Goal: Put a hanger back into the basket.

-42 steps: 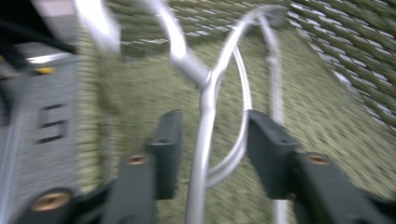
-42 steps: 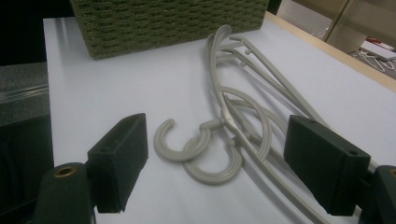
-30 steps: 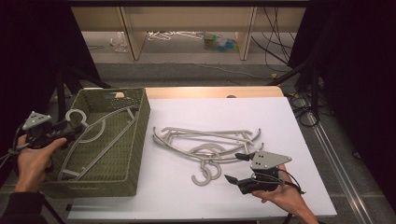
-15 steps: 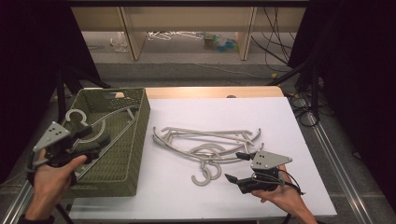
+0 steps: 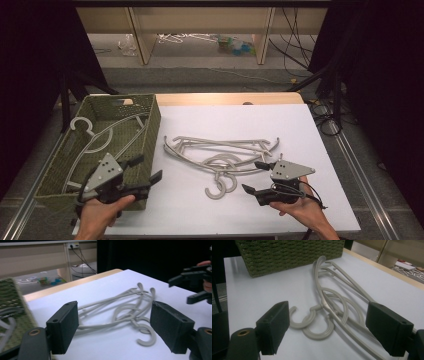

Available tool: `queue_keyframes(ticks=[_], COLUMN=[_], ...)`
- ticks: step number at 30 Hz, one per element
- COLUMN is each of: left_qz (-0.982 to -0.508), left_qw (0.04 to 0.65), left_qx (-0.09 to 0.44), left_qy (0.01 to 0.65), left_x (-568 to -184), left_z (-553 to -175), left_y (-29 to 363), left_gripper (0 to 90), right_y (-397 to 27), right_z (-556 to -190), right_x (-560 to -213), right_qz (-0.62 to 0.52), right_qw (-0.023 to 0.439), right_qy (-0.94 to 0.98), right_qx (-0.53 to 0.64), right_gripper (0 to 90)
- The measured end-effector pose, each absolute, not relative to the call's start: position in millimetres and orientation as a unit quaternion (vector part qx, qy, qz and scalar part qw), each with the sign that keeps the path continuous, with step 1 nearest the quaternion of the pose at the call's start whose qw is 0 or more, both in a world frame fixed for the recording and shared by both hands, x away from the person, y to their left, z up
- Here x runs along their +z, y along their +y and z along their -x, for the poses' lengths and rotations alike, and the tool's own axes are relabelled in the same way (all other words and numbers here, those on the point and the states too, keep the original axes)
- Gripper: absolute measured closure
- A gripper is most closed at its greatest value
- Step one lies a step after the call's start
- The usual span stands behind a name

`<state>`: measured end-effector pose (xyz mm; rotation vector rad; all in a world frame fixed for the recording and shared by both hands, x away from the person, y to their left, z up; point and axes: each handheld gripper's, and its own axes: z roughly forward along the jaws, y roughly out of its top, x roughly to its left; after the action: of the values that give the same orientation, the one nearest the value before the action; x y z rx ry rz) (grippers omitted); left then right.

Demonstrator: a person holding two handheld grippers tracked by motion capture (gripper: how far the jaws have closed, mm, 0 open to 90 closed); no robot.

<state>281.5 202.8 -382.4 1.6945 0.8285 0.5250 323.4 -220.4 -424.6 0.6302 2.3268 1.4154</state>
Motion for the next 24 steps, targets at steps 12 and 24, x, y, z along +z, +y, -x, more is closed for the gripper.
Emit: queue_keyframes(ticks=[12, 24], left_qz=[-0.747, -0.755], left_qw=[0.547, 0.546], left_qx=[0.210, 0.193], left_qy=[0.314, 0.307], left_x=[-422, -429], left_z=[-271, -265], left_y=[174, 171], left_gripper=[22.1, 20.5], right_y=[-222, -225], right_z=[-324, -351], right_x=[-428, -444], right_qz=[-0.222, -0.222], right_qw=[0.172, 0.177], right_qy=[0.824, 0.865], right_qx=[0.492, 0.413], right_gripper=[19.3, 17.1])
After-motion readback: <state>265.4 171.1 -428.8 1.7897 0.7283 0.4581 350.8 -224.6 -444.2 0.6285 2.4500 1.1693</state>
